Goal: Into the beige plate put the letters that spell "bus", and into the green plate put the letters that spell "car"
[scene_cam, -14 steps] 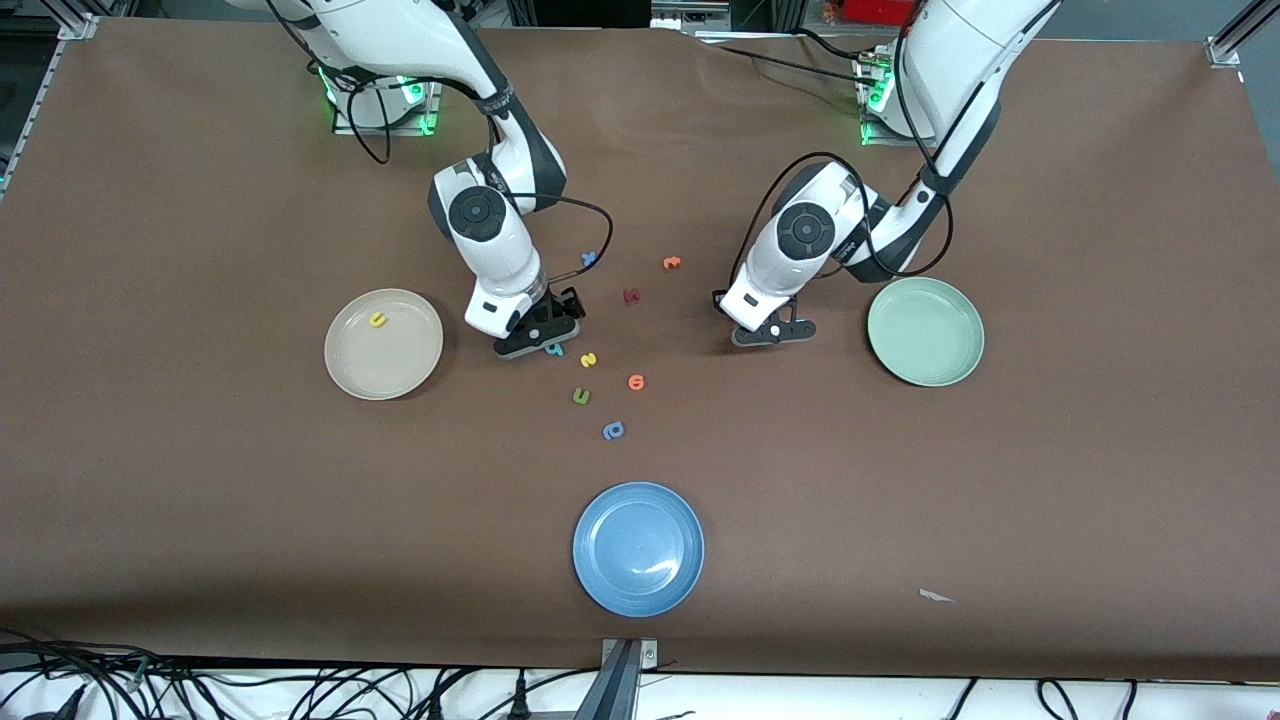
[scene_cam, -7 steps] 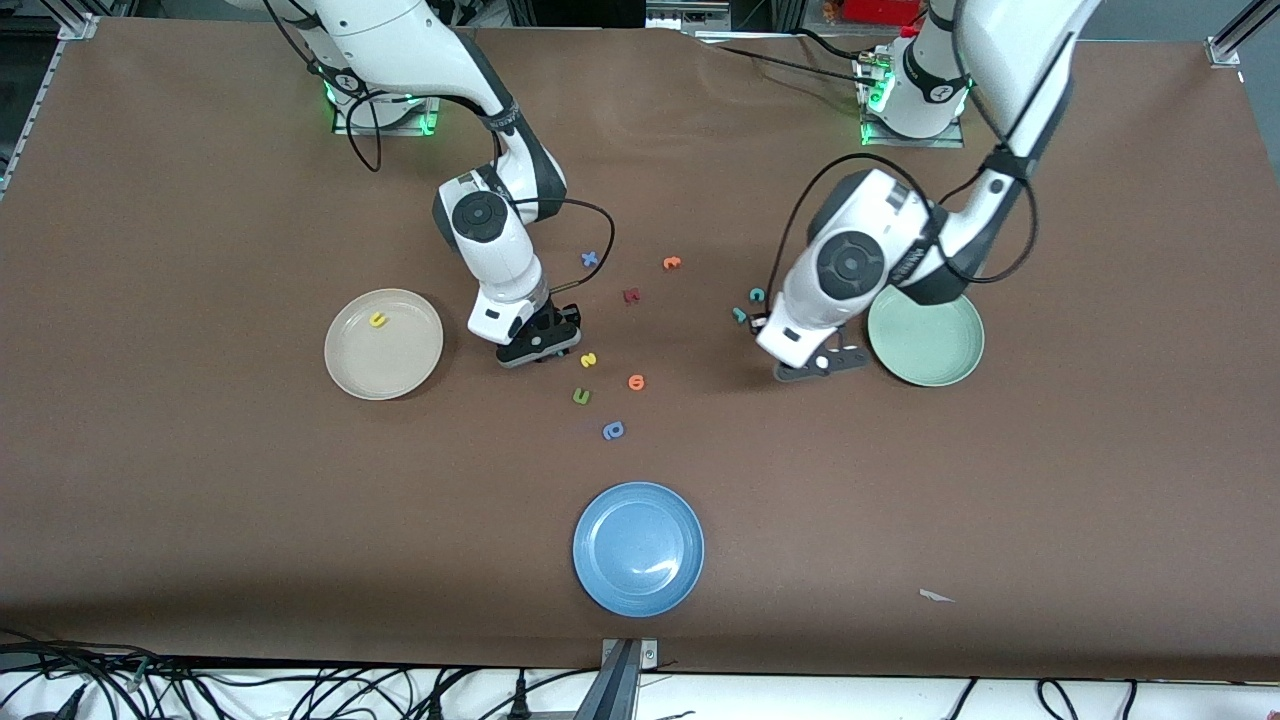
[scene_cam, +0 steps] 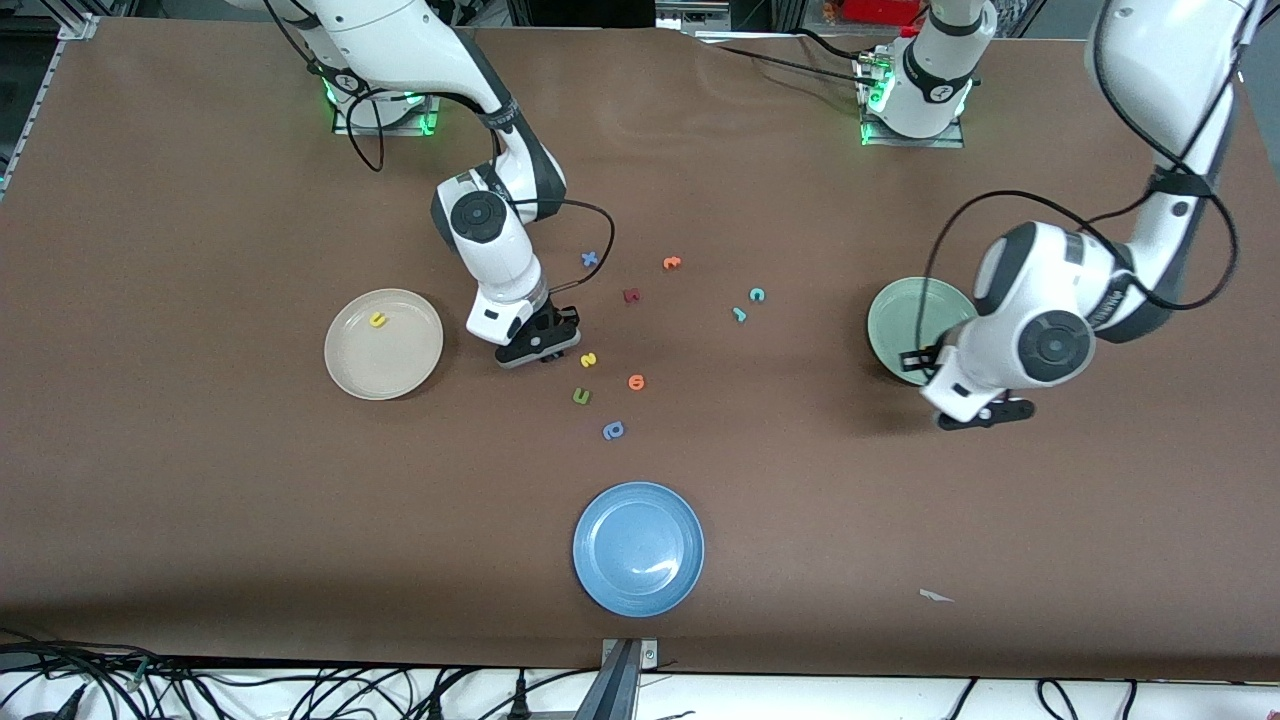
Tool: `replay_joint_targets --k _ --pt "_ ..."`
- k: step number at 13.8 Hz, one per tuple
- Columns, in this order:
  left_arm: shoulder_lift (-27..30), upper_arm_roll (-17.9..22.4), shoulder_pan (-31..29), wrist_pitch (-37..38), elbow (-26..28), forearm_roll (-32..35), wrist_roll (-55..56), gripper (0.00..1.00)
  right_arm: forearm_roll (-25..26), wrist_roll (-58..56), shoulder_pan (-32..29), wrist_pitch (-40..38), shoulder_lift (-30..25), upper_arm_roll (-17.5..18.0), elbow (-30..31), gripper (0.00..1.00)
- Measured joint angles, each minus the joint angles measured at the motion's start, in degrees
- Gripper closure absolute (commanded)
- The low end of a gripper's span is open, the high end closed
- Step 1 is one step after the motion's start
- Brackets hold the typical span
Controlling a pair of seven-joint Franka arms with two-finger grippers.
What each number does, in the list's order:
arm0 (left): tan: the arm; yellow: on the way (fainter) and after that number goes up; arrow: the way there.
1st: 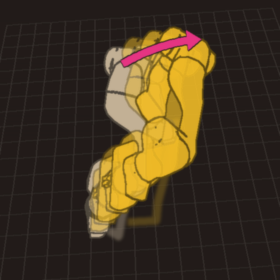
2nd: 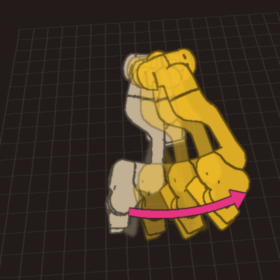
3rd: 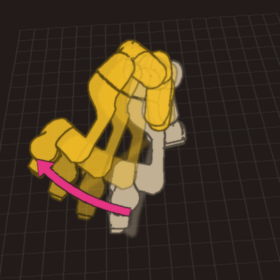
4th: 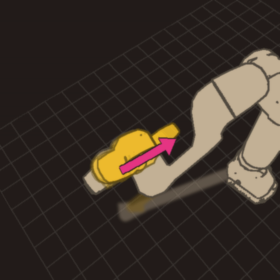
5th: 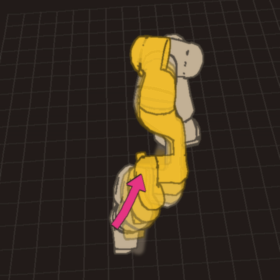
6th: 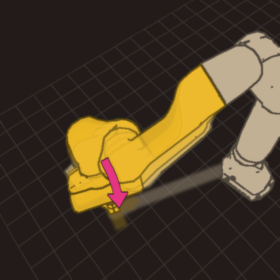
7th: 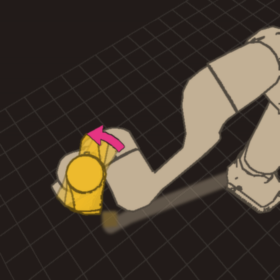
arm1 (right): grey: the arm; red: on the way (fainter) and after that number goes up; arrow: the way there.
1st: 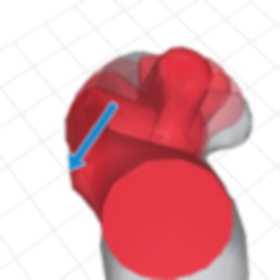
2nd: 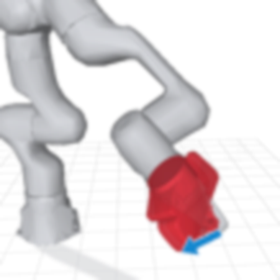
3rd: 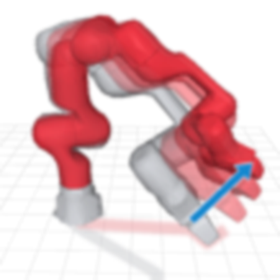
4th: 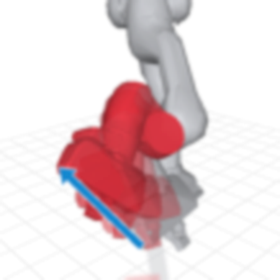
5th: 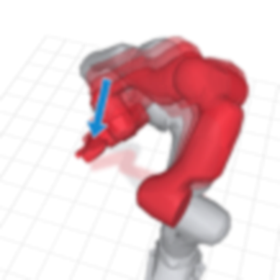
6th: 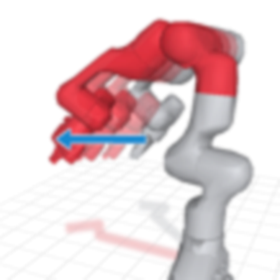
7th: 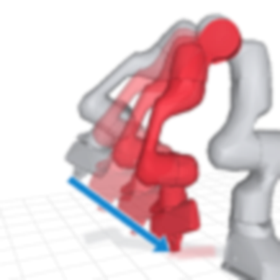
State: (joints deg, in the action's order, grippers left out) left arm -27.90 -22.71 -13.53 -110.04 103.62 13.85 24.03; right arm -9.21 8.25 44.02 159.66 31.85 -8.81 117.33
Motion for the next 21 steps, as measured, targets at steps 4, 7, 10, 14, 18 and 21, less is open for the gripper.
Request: replay_joint_targets --k 4,7,10,14,18,21 --pt "-6.62 0.04 -2.95 -0.02 0.84 5.86 -1.55 0.61 0.03 -5.87 -0.26 -9.36 -7.89 -6.0 2.25 0.9" --pt "-9.39 0.04 -3.12 -0.15 0.75 6.26 -1.55 0.11 0.11 -16.11 -0.46 -10.45 -13.54 -12.0 9.42 0.88" --pt "-9.41 -0.06 -3.12 -0.15 0.17 6.26 -1.55 0.0 0.1 -28.09 -0.89 -10.35 -15.04 -18.14 14.48 0.18" --pt "-7.99 -0.61 -3.16 -0.15 -1.98 6.26 -1.55 0.0 0.05 -29.58 -0.89 -10.29 -15.08 -18.98 15.36 0.01" --pt "-4.65 -2.32 -3.18 -0.05 -3.95 5.78 -1.46 0.0 -0.02 -21.44 -0.57 -9.85 -15.35 -15.03 14.45 0.01" --pt "-2.81 -2.88 -3.16 -0.05 -4.53 2.76 -1.4 0.0 -0.02 -8.73 -0.02 -9.61 -14.91 -8.83 10.93 0.02"
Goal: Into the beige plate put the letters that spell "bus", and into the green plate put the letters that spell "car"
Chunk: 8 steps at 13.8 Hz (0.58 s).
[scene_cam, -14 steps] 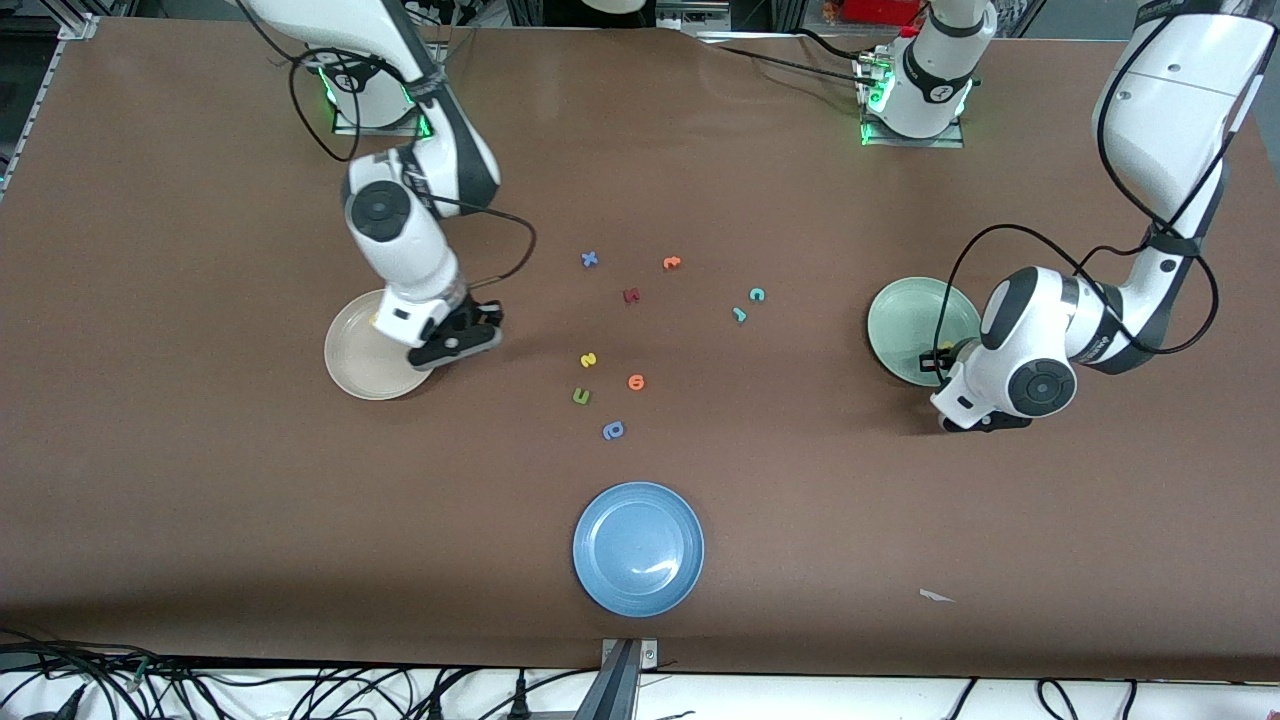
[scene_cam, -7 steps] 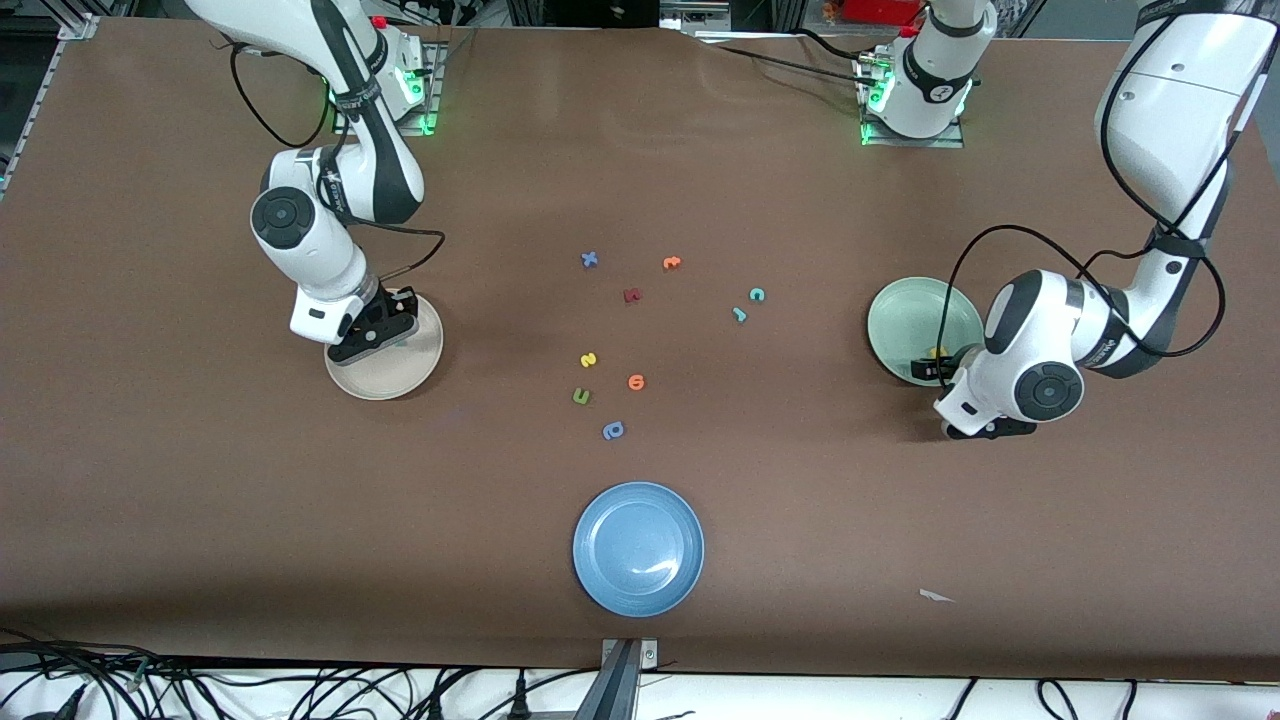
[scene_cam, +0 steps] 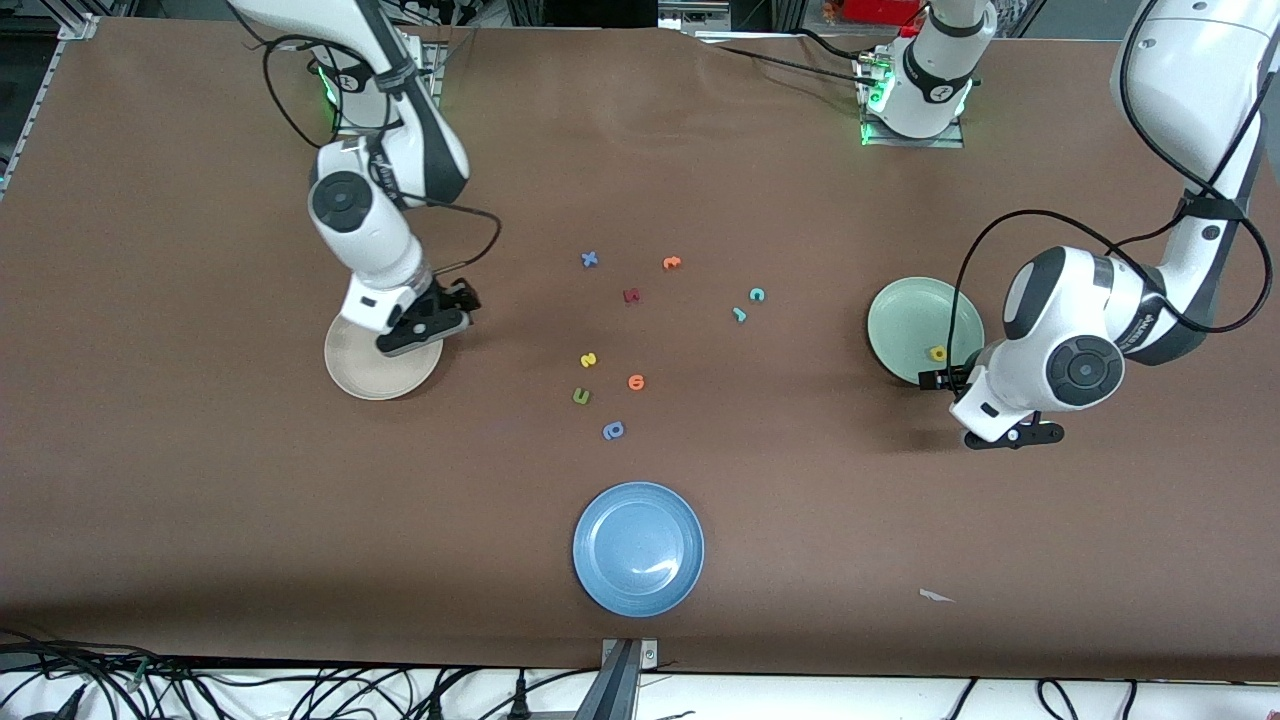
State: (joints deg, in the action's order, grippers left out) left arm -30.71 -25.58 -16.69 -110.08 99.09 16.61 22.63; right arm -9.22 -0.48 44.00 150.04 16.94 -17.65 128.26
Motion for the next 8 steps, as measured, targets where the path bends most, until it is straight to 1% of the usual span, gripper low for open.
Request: replay_joint_targets --k 3,4,8 --pt "1.24 -1.71 0.07 0.84 -1.15 -2.3 1.42 0.0 0.05 11.84 0.33 0.01 2.83 5.16 -5.0 0.02" --pt "1.41 -2.19 0.13 1.54 -1.88 -2.3 1.97 0.0 0.05 13.13 0.54 0.04 4.62 6.05 -7.19 0.06" --pt "1.63 -2.62 0.15 2.61 -3.04 -2.35 3.23 0.0 0.07 13.76 2.39 0.44 14.0 6.62 -17.88 0.22"
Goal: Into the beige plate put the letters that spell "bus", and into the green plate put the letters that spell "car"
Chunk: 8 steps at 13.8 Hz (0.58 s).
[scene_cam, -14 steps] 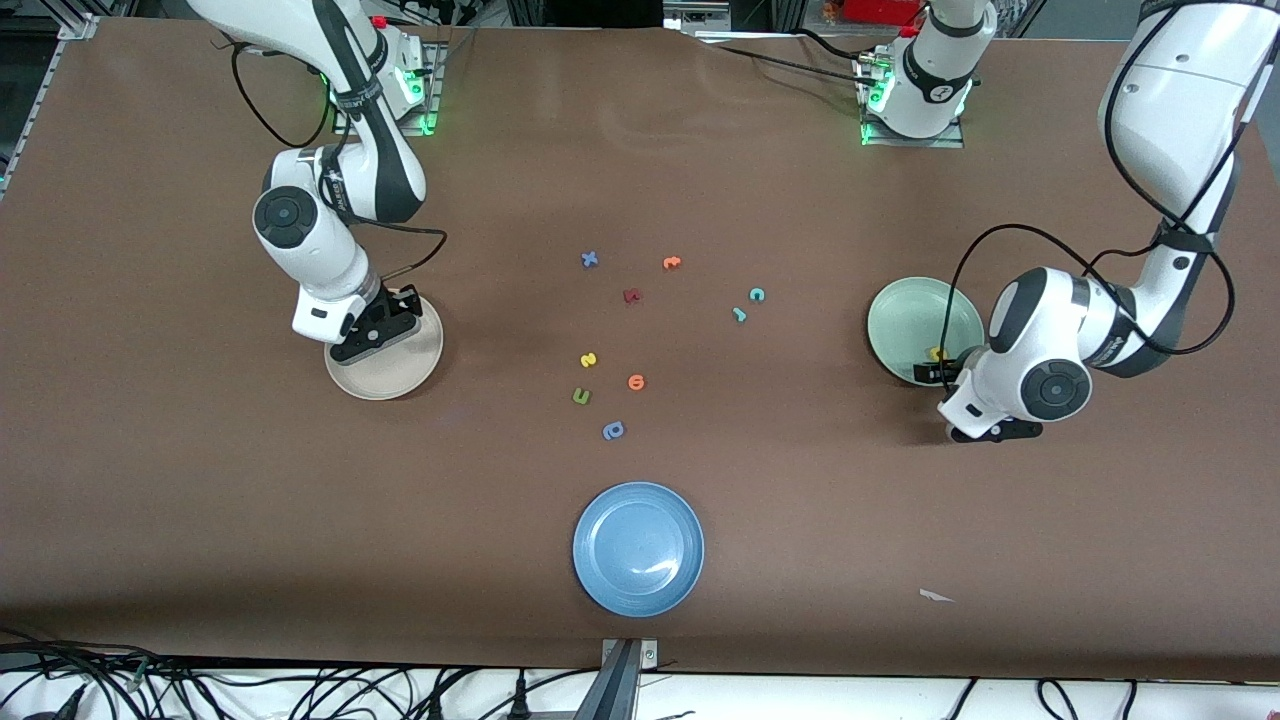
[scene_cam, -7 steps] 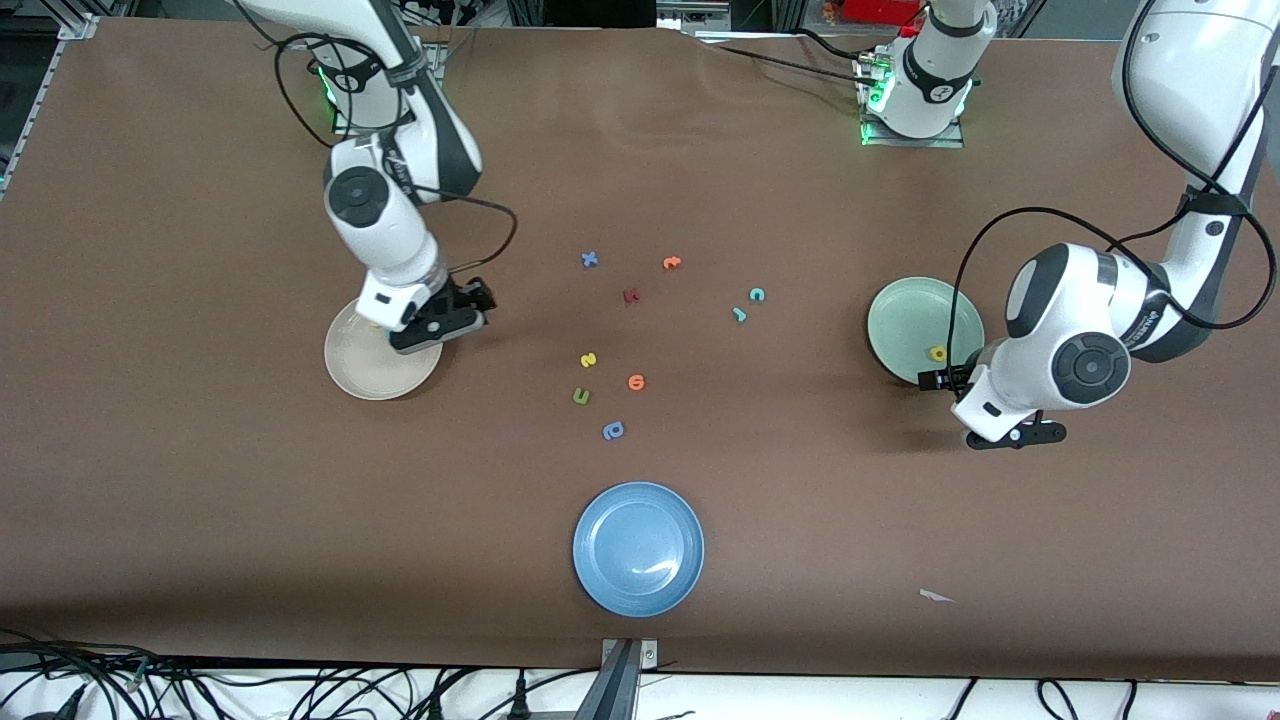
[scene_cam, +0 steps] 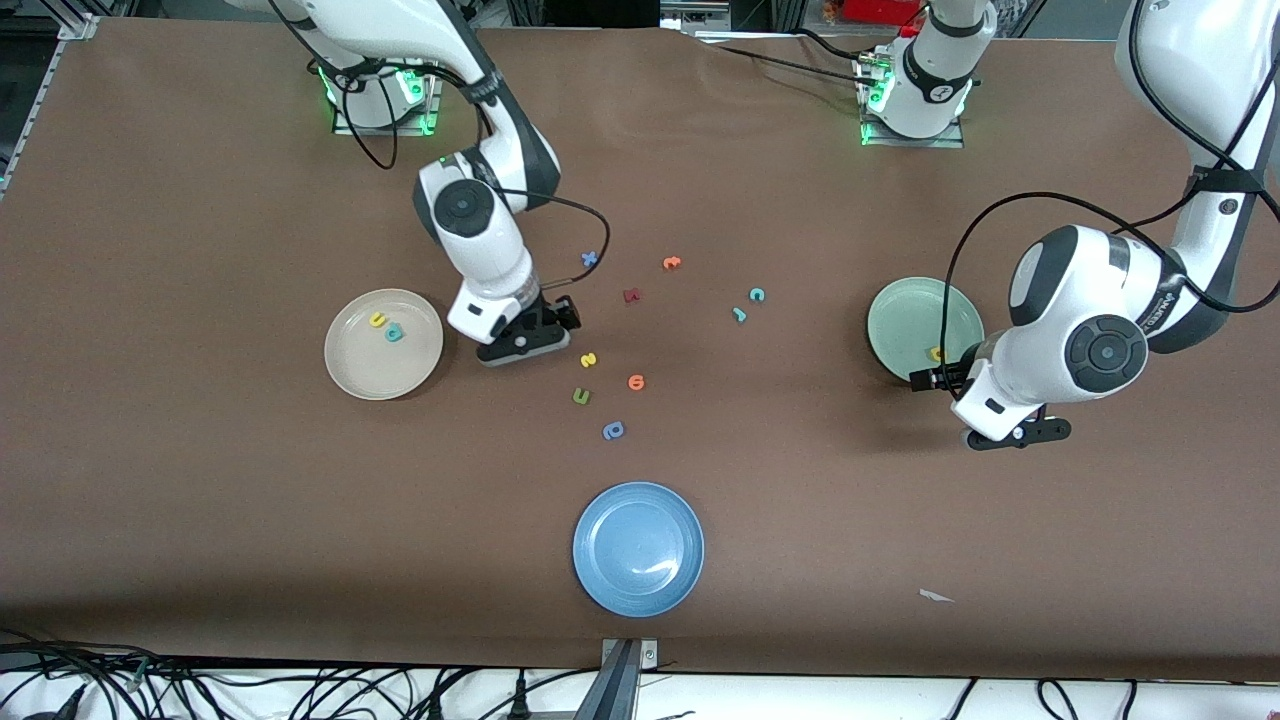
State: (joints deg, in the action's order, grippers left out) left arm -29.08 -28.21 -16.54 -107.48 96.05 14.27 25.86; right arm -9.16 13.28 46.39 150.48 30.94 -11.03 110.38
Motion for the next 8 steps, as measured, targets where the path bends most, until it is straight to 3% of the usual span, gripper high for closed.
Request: replay_joint_targets --k 5,8 --pt "0.02 -0.8 -0.04 1.0 -1.62 -0.01 0.77 0.0 -0.02 1.0 2.34 2.84 6.34 0.07 -4.36 0.21" --pt "0.02 -0.8 -0.11 1.18 -1.96 -0.01 0.78 0.0 -0.02 2.04 4.01 3.81 7.98 0.08 -4.41 0.45"
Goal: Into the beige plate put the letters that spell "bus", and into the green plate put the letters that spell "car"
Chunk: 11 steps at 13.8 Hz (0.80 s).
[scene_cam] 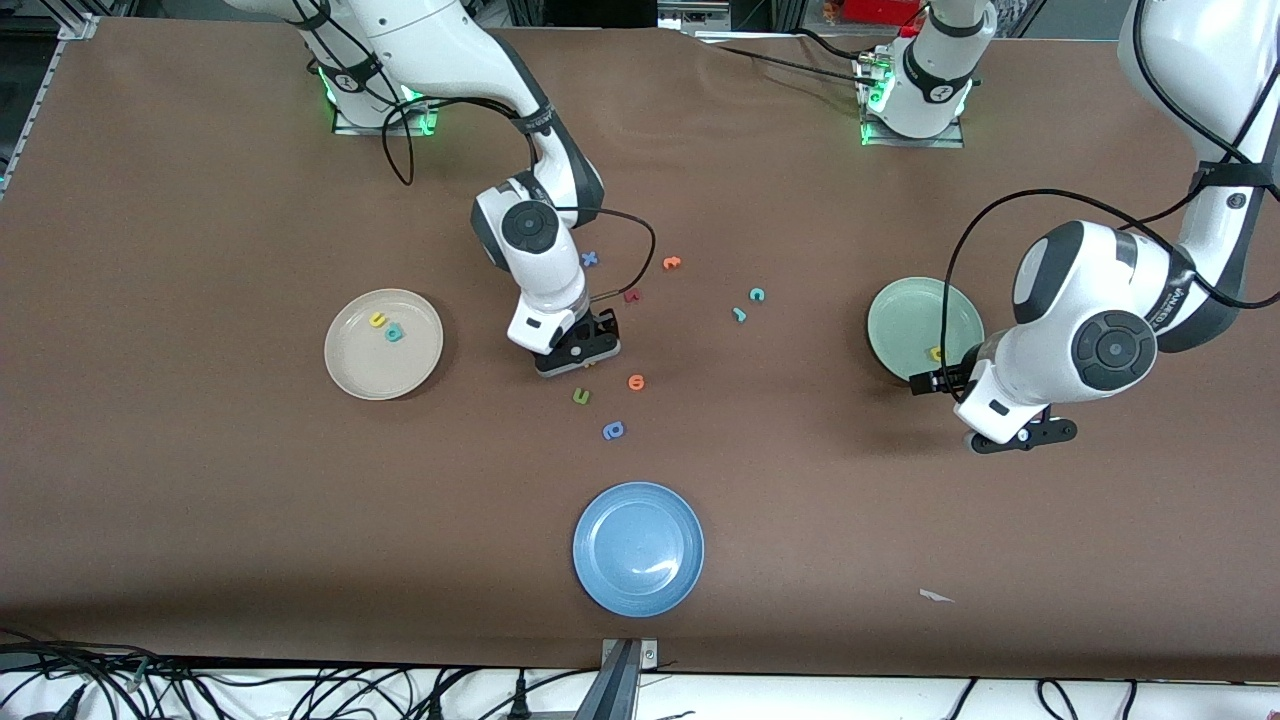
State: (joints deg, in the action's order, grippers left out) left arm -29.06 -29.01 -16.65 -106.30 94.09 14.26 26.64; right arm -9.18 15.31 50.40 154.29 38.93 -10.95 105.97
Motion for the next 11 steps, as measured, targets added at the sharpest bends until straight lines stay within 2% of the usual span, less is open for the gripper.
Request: replay_joint_targets --k 1,2,5,6,11 --pt "0.0 0.0 -0.01 0.0 -0.03 0.0 0.0 0.0 0.0 0.19 0.18 0.14 0.18 -0.01 -0.11 0.56" --pt "0.0 0.0 -0.03 0.01 -0.08 0.0 0.0 0.0 0.0 0.19 0.18 0.19 0.26 -0.05 -0.28 0.6" --pt "0.0 0.0 -0.08 0.04 -0.17 0.0 0.0 0.0 0.0 0.2 0.17 0.19 0.27 -0.29 -0.48 0.82" --pt "0.0 0.0 -0.1 0.05 -0.18 0.0 0.0 0.0 0.0 0.2 0.17 0.2 0.26 -0.3 -0.51 0.84" --pt "0.0 0.0 -0.12 0.11 -1.03 0.0 0.01 0.0 0.0 0.19 0.2 -1.16 -0.5 -1.33 -0.95 0.84"
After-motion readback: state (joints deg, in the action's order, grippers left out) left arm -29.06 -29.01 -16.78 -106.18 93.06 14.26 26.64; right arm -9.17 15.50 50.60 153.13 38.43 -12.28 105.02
